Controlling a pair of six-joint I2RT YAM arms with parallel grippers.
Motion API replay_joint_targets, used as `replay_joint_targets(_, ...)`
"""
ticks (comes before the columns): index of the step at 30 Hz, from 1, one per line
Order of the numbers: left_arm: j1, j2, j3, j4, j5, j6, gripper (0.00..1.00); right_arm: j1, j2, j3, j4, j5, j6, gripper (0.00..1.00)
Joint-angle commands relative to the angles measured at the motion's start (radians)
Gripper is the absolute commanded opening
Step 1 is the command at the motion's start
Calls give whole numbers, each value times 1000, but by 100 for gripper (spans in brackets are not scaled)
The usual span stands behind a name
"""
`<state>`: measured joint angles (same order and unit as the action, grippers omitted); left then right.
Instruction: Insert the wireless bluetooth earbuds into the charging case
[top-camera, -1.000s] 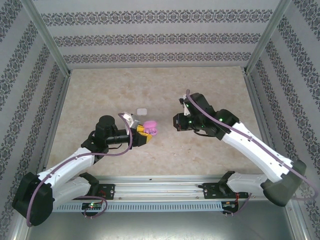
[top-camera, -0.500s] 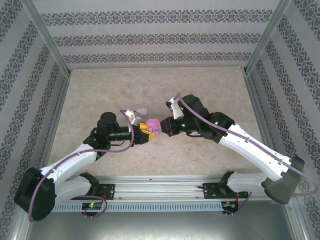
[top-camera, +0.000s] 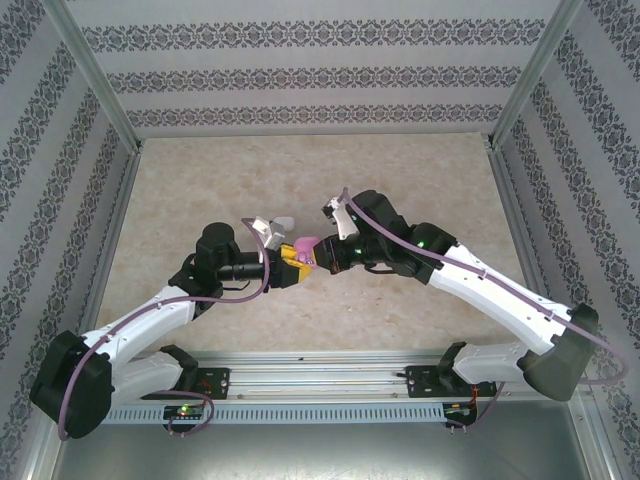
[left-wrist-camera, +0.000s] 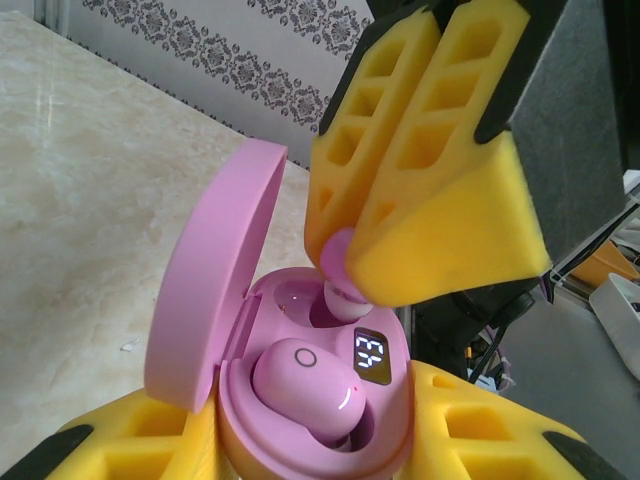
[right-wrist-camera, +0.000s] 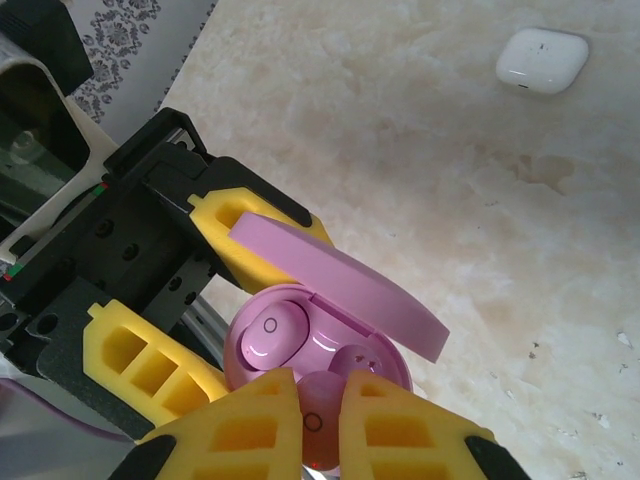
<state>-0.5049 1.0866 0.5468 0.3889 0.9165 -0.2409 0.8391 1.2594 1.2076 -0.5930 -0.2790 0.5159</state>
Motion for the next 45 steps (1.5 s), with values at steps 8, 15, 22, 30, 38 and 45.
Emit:
replay_joint_targets(8, -14, -7, 37, 43, 25, -8, 7, 16, 37, 1, -36, 27, -36, 11)
replay_joint_targets(15, -14, -9, 39, 37, 25, -6, 7, 22, 48, 31, -63, 42, -36, 28)
replay_joint_targets(22, -15, -5, 42, 35, 26, 1, 7, 21, 43, 75, -100, 69, -34, 32)
replay_joint_targets(30, -16, -7, 45, 34, 27, 2, 7, 22, 6, 117, -122, 75, -31, 32)
replay_joint_targets(38, -17, -8, 53, 30, 27, 7, 7, -14, -56, 151, -102, 102, -14, 37)
replay_joint_targets(45, -26, -11, 63, 27, 32, 11, 7, -139, 40, 176, -111, -16, 77, 45)
